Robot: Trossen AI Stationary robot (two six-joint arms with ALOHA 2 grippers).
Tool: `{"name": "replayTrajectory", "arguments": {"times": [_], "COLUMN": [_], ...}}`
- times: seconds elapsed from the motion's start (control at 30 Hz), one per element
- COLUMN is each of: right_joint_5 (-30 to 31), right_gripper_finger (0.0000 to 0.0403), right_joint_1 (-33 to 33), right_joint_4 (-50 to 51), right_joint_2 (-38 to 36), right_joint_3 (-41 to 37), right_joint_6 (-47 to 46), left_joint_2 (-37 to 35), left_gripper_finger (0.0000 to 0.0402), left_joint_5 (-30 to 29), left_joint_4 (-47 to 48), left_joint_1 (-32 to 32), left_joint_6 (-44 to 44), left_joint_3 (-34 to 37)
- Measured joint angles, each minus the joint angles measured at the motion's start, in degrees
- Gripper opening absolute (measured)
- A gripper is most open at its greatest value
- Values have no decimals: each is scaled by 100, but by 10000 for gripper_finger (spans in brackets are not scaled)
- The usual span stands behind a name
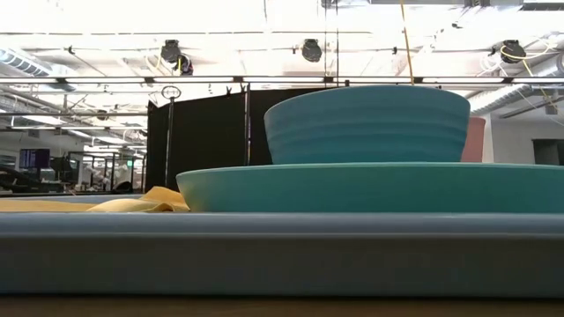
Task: Set up tray
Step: Put the orange spoon on top of the yellow napkin to the left of the yellow knife
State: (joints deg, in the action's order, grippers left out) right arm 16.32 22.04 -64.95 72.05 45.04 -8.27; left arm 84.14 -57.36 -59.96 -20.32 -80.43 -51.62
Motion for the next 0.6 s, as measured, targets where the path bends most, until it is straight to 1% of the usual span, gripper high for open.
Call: {"name": "replayTrajectory", "arguments": {"times": [0.13,0.3,0.47,0.6], "right_joint_5": [4,-10,-76,-40], "right_gripper_finger": [0,0,1,1], "right_joint_1": [-2,0,6,4], "right_joint_4": [7,6,-13,44], "right_joint_2": [2,2,0,0], "right_joint_3": [0,0,2,2], "right_joint_6": [-21,-24,-24,-2], "left_joint_2": [0,0,-6,-7], "left_gripper_finger": [63,13,8,6], "left_joint_5": [-125,-163,-309,-647], "left_joint_4": [-4,10,-11,-9], "left_joint_1": [-14,-46,-43,-70], "left_joint_6": [19,16,306,460], "left_joint_3": [0,0,0,0]}}
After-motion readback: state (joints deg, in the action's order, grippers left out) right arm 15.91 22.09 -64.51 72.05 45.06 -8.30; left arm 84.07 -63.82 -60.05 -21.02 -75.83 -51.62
